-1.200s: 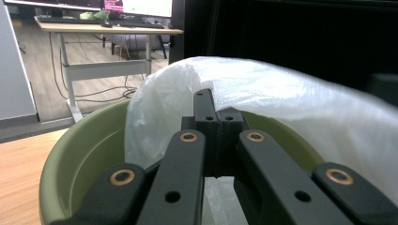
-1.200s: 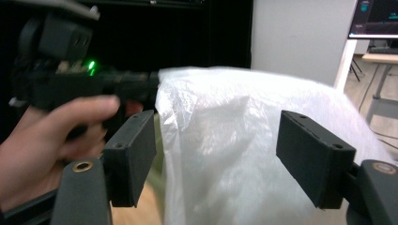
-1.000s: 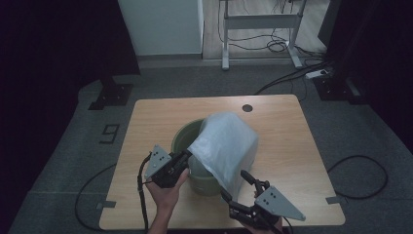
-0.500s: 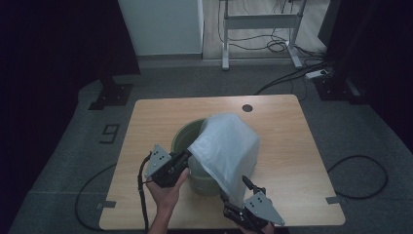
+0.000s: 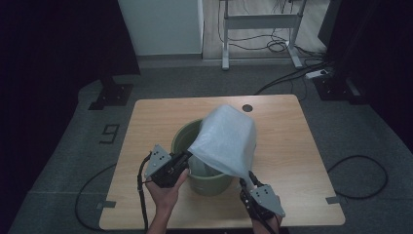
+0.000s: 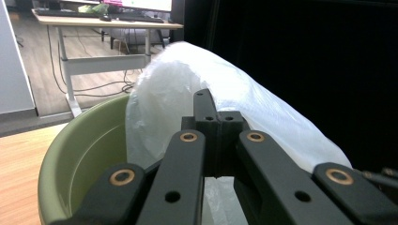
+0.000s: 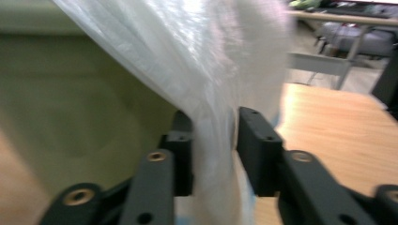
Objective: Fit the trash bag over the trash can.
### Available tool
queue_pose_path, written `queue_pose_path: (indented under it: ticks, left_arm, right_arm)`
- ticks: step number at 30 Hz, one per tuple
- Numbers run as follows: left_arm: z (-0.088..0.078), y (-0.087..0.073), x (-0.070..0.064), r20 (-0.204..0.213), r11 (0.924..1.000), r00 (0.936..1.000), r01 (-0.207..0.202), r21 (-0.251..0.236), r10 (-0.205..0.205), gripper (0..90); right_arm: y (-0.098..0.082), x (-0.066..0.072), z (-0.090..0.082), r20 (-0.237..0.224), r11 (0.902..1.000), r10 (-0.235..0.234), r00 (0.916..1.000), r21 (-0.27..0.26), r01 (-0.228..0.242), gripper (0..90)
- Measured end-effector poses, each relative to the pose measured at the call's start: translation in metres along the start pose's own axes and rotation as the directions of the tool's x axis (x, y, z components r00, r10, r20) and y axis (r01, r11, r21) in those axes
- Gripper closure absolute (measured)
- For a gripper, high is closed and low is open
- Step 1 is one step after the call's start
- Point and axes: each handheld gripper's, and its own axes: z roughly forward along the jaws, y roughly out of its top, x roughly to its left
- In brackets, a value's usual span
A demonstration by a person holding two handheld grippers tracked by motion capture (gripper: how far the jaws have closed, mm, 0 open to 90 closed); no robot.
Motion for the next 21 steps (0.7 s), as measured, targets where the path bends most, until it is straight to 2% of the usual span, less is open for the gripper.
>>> queue_pose_path:
  ticks: [2,3,4,5,6,7,8,9,10,11,12,13,18,21]
  left_arm:
    - [-0.001,0.000,-0.001,0.008,1.0000,1.0000,-0.005,0.006,0.005,90.0]
    - [-0.002,-0.001,-0.002,0.011,0.9999,0.9999,-0.012,0.011,0.012,90.0]
    - [-0.003,-0.001,-0.002,0.017,0.9997,0.9997,-0.017,0.018,0.017,90.0]
    - [-0.003,-0.002,-0.002,0.022,0.9994,0.9995,-0.023,0.025,0.022,90.0]
    - [-0.004,-0.002,-0.003,0.025,0.9993,0.9994,-0.025,0.027,0.024,90.0]
    - [-0.004,-0.002,-0.003,0.029,0.9992,0.9992,-0.027,0.030,0.026,90.0]
    - [-0.005,-0.002,-0.002,0.031,0.9992,0.9992,-0.027,0.031,0.026,90.0]
    - [-0.006,-0.002,-0.002,0.032,0.9991,0.9991,-0.027,0.032,0.026,90.0]
    - [-0.007,-0.002,-0.002,0.033,0.9990,0.9991,-0.028,0.034,0.027,90.0]
    - [-0.008,-0.002,-0.001,0.033,0.9989,0.9991,-0.029,0.037,0.028,90.0]
    - [-0.008,-0.002,-0.001,0.033,0.9989,0.9991,-0.027,0.039,0.025,90.0]
    - [-0.009,-0.002,0.000,0.035,0.9988,0.9991,-0.024,0.043,0.022,90.0]
    - [-0.007,-0.005,0.000,0.064,0.9968,0.9976,-0.030,0.073,0.025,90.0]
    - [-0.006,-0.007,-0.001,0.090,0.9954,0.9955,-0.039,0.088,0.031,90.0]
  right_arm:
    - [0.005,-0.008,-0.001,0.027,0.9997,0.011,0.9996,-0.024,-0.010,76.8]
    - [0.010,-0.016,-0.001,0.046,0.9989,0.024,0.9987,-0.042,-0.022,81.9]
    - [0.010,-0.016,-0.001,0.046,0.9989,0.024,0.9987,-0.042,-0.022,81.9]
    - [0.023,-0.028,0.000,0.058,0.9964,0.047,0.9972,-0.074,-0.043,85.3]
    - [0.031,-0.032,0.001,0.055,0.9951,0.057,0.9969,-0.084,-0.052,86.8]
    - [0.031,-0.032,0.001,0.055,0.9951,0.057,0.9969,-0.084,-0.052,86.8]
    - [0.040,-0.036,0.002,0.051,0.9935,0.065,0.9966,-0.097,-0.060,87.4]
    - [0.057,-0.041,0.004,0.045,0.9893,0.070,0.9966,-0.132,-0.063,87.9]
    - [0.057,-0.041,0.004,0.045,0.9893,0.070,0.9966,-0.132,-0.063,87.9]
    - [0.082,-0.044,0.007,0.037,0.9820,0.070,0.9969,-0.178,-0.062,88.2]
    - [0.090,-0.044,0.008,0.031,0.9796,0.069,0.9971,-0.191,-0.062,88.3]
    - [0.090,-0.044,0.008,0.031,0.9796,0.069,0.9971,-0.191,-0.062,88.3]
    - [0.137,-0.036,0.013,-0.009,0.9600,0.056,0.9984,-0.274,-0.056,88.6]
    - [0.153,-0.029,0.017,-0.030,0.9526,0.033,0.9990,-0.301,-0.041,88.7]
